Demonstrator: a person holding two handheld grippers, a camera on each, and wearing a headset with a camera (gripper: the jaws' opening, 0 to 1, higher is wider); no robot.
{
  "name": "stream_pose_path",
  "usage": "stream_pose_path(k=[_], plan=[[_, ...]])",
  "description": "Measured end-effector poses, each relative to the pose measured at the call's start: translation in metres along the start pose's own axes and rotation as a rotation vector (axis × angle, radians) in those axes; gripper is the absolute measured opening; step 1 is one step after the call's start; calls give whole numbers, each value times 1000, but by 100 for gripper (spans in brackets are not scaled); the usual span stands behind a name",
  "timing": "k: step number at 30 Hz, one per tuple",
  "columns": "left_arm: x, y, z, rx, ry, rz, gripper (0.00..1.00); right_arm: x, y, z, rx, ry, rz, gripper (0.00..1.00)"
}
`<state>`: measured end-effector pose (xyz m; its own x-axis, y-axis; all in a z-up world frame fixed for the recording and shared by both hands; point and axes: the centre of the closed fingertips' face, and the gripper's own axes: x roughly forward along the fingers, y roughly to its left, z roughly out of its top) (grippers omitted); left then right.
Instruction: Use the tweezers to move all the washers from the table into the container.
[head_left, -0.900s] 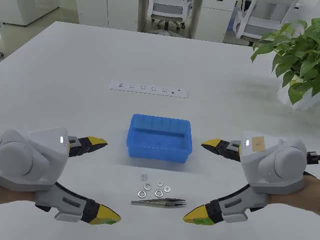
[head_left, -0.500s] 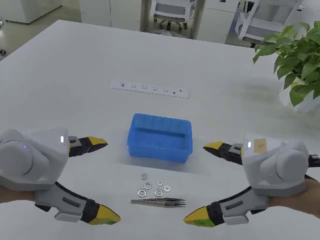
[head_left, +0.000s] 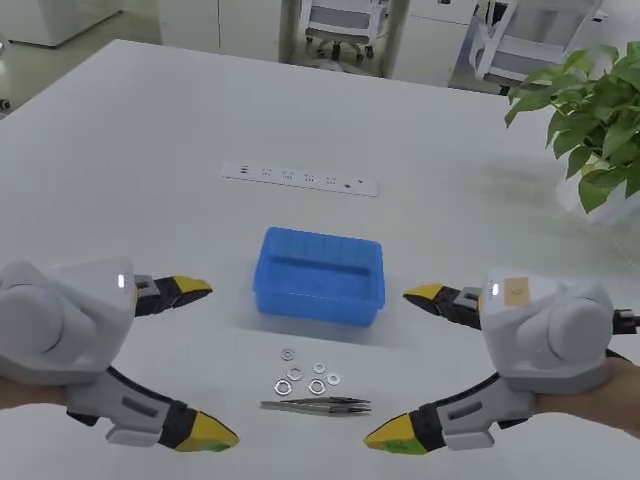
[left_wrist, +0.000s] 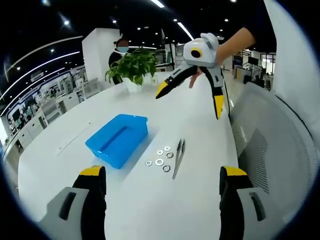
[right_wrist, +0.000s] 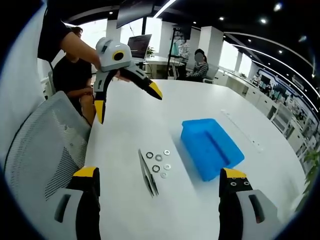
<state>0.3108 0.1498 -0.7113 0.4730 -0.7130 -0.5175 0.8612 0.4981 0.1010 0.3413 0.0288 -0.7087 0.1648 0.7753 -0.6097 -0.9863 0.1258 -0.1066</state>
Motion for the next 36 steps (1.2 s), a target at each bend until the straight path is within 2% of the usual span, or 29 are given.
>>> stream_pose_path(k=[3,9,16,22,24,29,32,36], plan=[[1,-1,-1,9,9,-11,100,0,1,0,0,-3,-1,100],[-2,2,0,-3,-2,8,100,-1,2,-1,3,-3,4,100],[-2,0,1,-6,-3,7,100,1,3,2,34,-30,9,99],[0,5,6,-36,-30,28,100,0,2,-1,18,-15,9,99],[0,6,11,-58,-53,31,100,0,2,-1,20,-17,9,99],[0,6,14,-49,-55,32,100,2,2,-2,16,-13,18,99],[0,5,17,-71,-73,28,100,3,2,-1,12,-13,19,99],[-1,5,17,-63,-68,31,100,2,1,1,10,-18,19,99]])
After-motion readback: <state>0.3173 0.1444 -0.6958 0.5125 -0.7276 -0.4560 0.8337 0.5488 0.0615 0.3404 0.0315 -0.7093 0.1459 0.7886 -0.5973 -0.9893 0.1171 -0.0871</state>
